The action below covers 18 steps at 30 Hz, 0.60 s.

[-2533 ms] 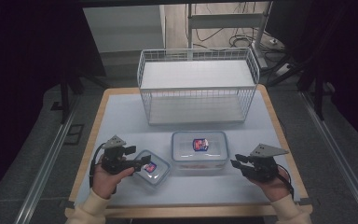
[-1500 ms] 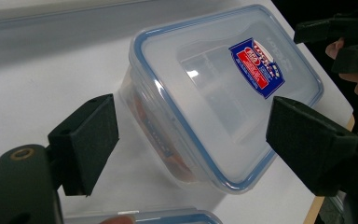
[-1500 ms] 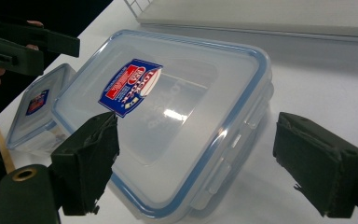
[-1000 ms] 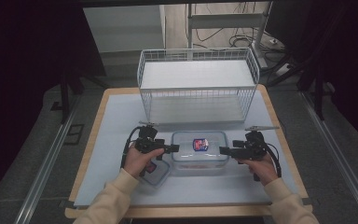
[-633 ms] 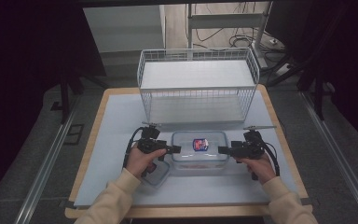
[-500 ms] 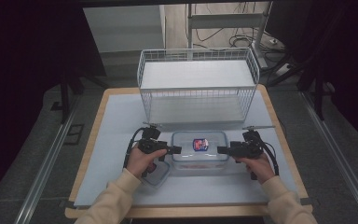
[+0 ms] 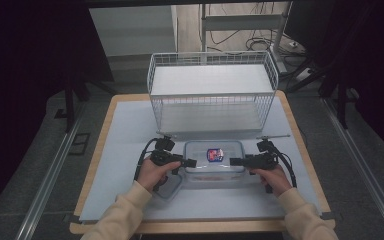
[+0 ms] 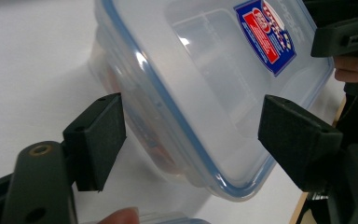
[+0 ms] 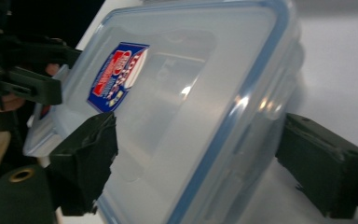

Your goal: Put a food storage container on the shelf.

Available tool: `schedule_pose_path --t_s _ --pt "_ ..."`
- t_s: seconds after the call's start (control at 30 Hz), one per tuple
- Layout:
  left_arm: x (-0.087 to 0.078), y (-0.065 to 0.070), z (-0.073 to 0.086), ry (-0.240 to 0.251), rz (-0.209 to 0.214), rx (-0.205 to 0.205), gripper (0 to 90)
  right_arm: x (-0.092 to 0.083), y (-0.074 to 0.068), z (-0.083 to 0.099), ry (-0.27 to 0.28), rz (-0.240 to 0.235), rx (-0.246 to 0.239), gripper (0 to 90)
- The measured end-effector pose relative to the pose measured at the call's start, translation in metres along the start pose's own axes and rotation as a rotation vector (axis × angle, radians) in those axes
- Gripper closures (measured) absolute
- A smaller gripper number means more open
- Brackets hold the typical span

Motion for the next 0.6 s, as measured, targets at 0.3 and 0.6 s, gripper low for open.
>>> schedule_pose_path --t_s 0.3,0.6 --pt "0.0 0.003 0.0 0.0 -0.017 0.001 28.6 -0.009 0.004 -0.003 0.01 -0.039 0.073 29.2" --pt "-0.009 0.003 -0.002 0.052 -0.038 -0.009 39.0 -0.017 0.001 -0.002 0.022 -0.043 0.068 35.9"
Point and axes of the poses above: each handheld gripper's, and its own axes: x roughly forward along the jaws, z roughly out of its underside, y roughly to its right, the point moved 9 cm from there along x, roughly forward along the jaws, and after that the axes turned 11 degrees about x, right-handed, at the moved point
